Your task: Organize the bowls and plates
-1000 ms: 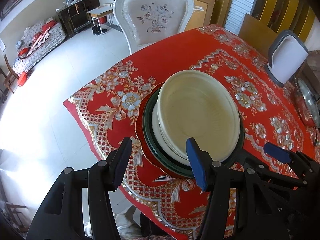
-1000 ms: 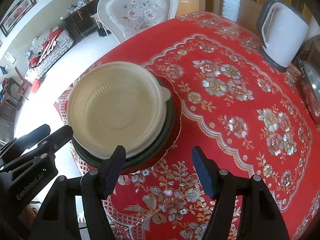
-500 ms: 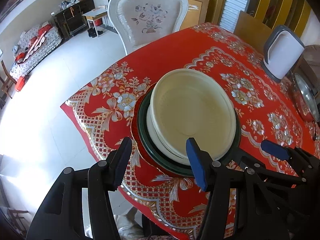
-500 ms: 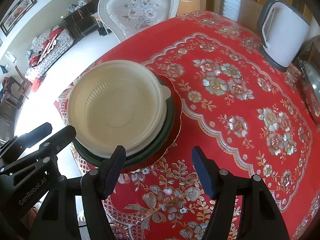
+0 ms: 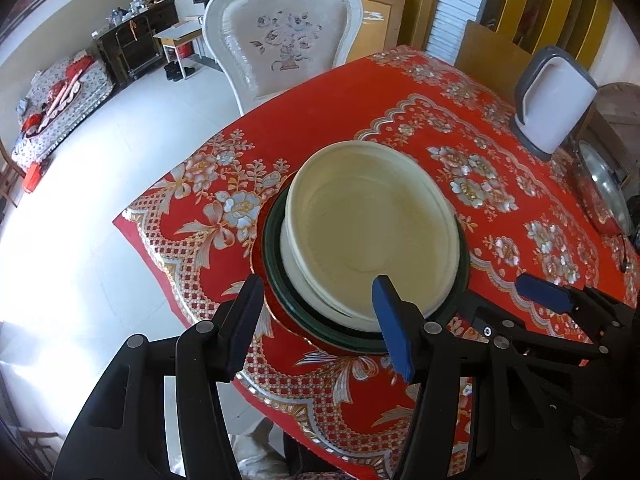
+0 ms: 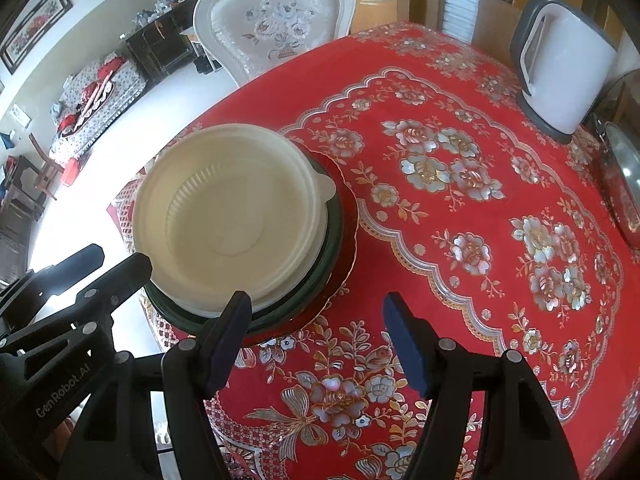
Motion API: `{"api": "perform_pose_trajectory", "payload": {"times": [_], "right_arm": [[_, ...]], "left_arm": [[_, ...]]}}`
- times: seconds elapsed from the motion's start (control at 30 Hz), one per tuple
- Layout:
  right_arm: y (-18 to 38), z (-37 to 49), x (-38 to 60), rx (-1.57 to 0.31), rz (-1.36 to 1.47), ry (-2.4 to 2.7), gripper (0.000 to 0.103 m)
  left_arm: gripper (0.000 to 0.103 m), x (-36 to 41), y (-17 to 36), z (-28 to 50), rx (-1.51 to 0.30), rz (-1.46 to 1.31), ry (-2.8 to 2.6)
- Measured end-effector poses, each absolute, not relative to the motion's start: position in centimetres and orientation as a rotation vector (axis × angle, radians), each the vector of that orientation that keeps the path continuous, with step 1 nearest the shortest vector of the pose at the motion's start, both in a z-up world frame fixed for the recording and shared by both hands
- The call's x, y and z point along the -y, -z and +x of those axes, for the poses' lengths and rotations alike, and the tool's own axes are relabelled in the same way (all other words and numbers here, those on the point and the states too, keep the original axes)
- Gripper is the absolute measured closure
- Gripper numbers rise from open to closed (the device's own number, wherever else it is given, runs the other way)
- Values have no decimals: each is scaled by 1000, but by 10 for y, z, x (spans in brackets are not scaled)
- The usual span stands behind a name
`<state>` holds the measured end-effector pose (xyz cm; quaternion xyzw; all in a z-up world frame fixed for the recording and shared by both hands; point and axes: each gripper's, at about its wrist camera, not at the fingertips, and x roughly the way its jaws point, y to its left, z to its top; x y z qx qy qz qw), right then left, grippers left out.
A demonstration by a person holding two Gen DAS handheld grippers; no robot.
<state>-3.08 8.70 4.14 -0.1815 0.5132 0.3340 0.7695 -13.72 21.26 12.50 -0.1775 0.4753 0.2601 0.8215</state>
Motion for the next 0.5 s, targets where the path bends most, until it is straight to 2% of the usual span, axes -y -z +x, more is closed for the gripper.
{"api": "perform_pose_trajectory", "payload": {"times": [0.5], "right_arm": [[-41,-31,-85,-1114,-383,-725,34]], "left_arm": [[45,-212,-127,-137,-1001,-348,-574]]}}
